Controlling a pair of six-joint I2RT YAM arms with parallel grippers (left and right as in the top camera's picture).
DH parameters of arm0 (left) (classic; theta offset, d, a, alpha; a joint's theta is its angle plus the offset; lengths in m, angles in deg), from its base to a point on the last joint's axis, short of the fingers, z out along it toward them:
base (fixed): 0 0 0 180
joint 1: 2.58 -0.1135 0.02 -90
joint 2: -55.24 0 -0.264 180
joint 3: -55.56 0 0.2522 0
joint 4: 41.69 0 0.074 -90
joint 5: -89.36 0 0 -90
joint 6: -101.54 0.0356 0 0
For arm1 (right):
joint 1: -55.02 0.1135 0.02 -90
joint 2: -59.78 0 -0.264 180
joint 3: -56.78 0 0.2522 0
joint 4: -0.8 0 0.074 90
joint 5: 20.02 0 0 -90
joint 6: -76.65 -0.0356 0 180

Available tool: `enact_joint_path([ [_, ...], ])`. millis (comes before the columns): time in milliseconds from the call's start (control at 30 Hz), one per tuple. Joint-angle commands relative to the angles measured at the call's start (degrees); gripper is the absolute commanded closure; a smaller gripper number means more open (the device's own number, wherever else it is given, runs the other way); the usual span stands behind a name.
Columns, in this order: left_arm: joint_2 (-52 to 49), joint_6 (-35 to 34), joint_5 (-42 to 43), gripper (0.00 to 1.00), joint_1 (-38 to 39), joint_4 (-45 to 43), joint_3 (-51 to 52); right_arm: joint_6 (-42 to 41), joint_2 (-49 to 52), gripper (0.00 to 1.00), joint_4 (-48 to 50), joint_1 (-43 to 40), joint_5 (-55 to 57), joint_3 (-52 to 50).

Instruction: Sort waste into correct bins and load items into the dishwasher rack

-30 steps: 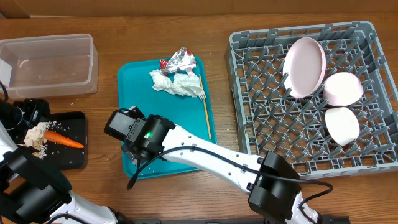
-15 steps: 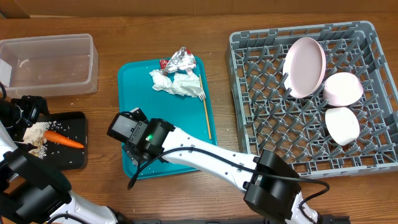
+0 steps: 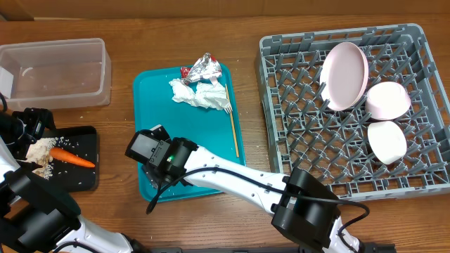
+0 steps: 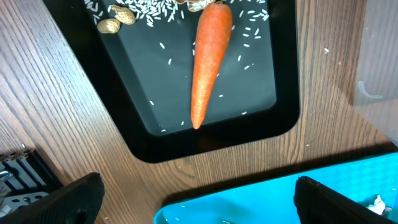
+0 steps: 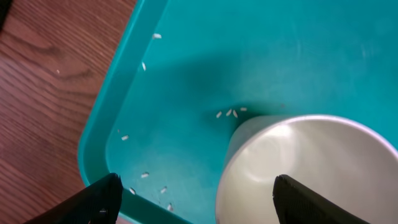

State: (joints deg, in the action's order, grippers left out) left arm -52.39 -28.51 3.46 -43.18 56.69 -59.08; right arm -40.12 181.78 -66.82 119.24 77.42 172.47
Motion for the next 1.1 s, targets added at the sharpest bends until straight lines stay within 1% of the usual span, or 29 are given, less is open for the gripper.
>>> enact_joint_path([
  [0,-0.4,0.9,0.4,0.00,0.2,0.0,-0.7,-1.1,-1.3,0.19,0.3,-1.0,0.1,0.0],
  [133,-0.4,0.9,0.4,0.00,0.2,0.0,-0.7,-2.3,-1.3,0.19,0.5,-1.9,0.0,0.0],
  [600,-0.4,0.9,0.4,0.00,0.2,0.0,-0.7,-2.3,-1.3,0.20,-0.3,-2.3,0.0,0.0],
  [667,-0.4,0.9,0.4,0.00,0.2,0.0,-0.7,-2.3,-1.3,0.23,-0.5,-2.3,0.0,0.0],
  [967,-0.4,0.8,0.4,0.00,0.2,0.0,-0.7,-3.6,-1.3,0.25,-0.6,-2.3,0.0,0.0],
  [1067,-0.4,0.9,0.4,0.00,0.2,0.0,-0.7,-3.6,-1.3,0.27,-0.7,-2.3,0.0,0.0],
])
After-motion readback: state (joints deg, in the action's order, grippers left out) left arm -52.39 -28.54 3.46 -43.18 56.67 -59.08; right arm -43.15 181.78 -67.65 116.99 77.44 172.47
